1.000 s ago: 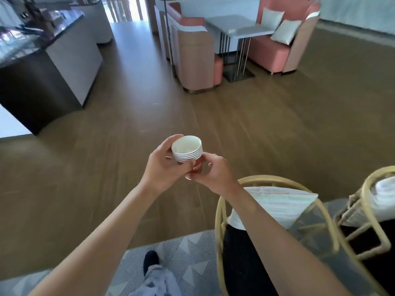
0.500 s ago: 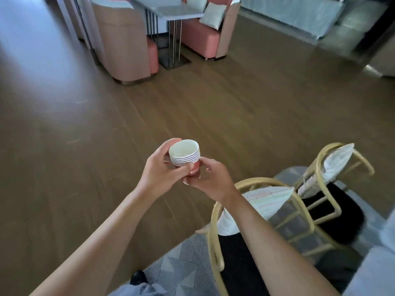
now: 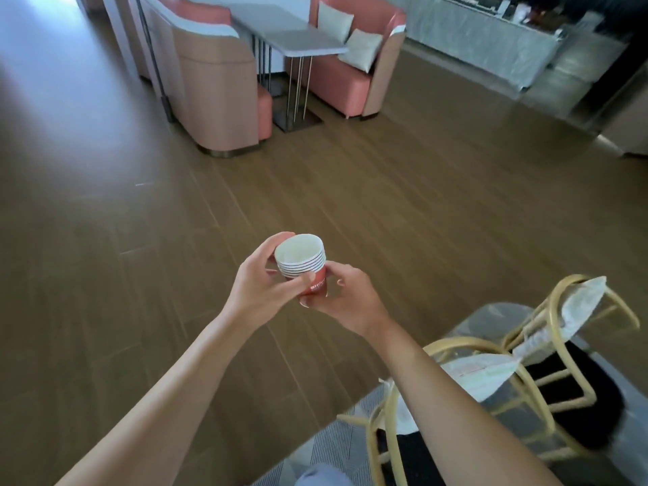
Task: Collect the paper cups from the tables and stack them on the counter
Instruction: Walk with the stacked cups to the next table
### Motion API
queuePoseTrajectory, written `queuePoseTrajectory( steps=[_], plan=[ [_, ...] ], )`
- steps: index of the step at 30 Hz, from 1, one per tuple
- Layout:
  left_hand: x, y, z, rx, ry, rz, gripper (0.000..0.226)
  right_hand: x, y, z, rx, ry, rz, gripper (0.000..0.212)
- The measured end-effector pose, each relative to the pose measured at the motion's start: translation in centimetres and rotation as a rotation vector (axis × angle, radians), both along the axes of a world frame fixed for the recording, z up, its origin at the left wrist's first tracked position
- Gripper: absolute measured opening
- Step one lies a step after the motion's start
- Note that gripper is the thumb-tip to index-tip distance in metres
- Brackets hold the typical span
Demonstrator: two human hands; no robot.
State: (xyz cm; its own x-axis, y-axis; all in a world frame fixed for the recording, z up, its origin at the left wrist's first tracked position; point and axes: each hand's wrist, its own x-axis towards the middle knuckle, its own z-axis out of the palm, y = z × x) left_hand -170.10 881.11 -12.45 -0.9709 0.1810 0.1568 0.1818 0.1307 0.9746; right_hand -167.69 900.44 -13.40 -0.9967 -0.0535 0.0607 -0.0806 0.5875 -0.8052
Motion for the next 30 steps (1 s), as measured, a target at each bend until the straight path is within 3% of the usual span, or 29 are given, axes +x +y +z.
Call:
queuePoseTrajectory(
  steps=[5,10,16,20,30],
  plan=[
    [-3.9,-1.7,0.5,-0.041,0.021,0.077,0.07,-5.9,-1.6,-0.7,-0.059,-0.012,0.084,0.043],
    [-9.1,-2.2,0.3,-0.109,0.007,0.186,0.07,-13.0,-2.5,-2.8,-0.107,0.015,0.153,0.035],
    [-16.0,1.5,2.3,-0.19,0.014,0.29,0.068,-21.7,0.8,-1.2,-0.167,0.112,0.242,0.046],
    [-20.6,4.1,4.1,-0.192,0.009,0.321,0.072,-26.6,3.5,-0.7,-0.246,0.15,0.265,0.041],
    [-31.5,12.8,3.4,-0.266,0.015,0.23,0.061,-34.6,12.6,-2.2,-0.308,0.082,0.128,0.06]
  ],
)
